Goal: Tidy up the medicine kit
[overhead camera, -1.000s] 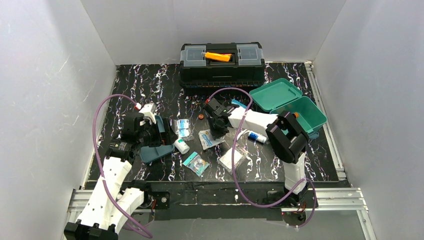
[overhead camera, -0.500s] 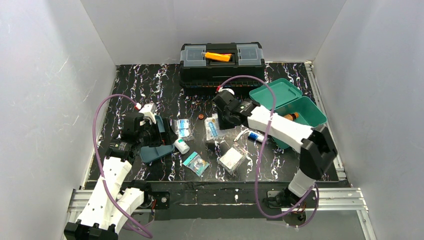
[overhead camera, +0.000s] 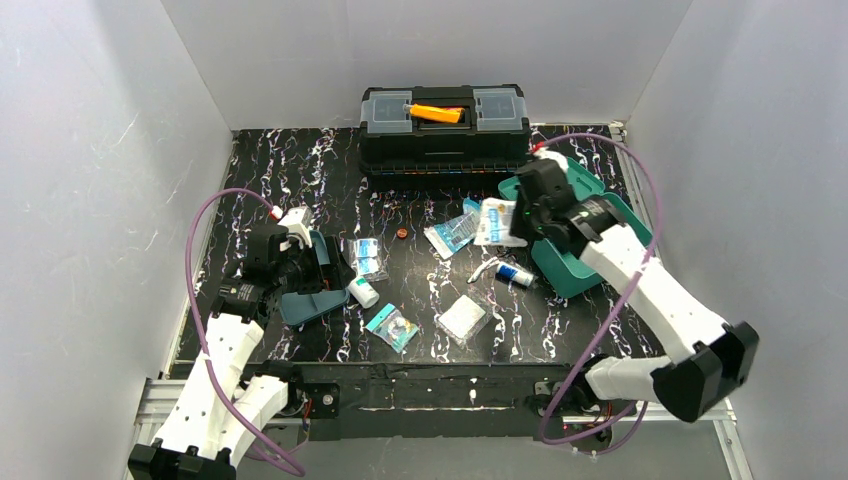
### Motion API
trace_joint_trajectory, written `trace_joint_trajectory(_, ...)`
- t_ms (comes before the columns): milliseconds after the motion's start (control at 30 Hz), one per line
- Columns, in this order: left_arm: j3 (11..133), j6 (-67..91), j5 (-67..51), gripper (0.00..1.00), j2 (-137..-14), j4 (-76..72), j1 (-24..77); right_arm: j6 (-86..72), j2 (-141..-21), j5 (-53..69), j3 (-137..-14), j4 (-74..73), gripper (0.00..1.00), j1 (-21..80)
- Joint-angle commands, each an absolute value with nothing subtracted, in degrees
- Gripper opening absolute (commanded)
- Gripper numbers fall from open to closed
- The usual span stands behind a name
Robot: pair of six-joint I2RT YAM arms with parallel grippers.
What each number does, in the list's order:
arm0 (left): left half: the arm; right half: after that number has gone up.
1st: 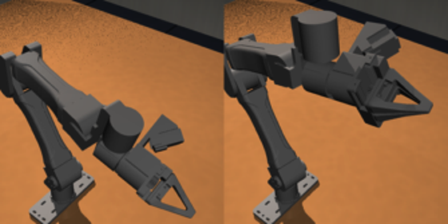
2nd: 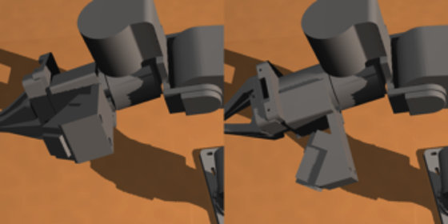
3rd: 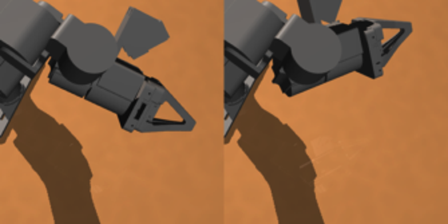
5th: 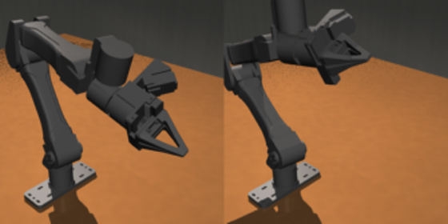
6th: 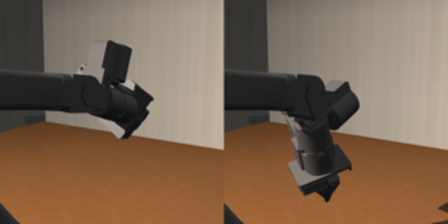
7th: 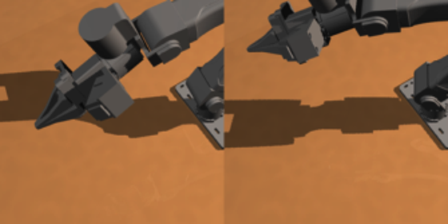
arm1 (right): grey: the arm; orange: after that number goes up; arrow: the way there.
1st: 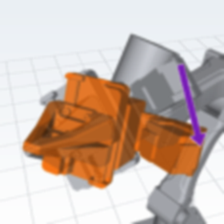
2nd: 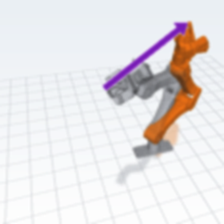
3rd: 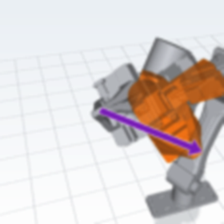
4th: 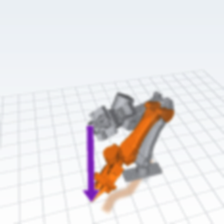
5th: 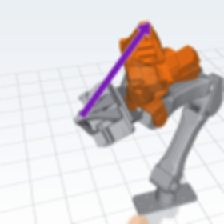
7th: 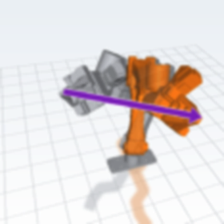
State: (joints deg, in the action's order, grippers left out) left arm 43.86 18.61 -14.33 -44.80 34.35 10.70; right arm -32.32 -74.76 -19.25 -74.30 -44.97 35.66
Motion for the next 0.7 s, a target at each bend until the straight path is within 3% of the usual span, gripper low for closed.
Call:
trace_joint_trajectory(0, 43.94, 18.29, -14.17, 0.99, -45.08, 34.63, 10.62, -31.71, -67.59, -19.39, -71.69, -47.43, 0.01, 28.63)
trace_joint_trajectory(333, 43.95, 18.3, -14.38, 1.0, -44.67, 34.63, 10.62, -33.44, -58.03, -18.85, -65.84, -50.83, 0.01, 11.84)
trace_joint_trajectory(667, 43.95, 18.39, -13.92, 1.0, -43.27, 34.72, 10.63, -35.29, -57.26, -13.05, -59.95, -47.22, 0.01, -0.77)
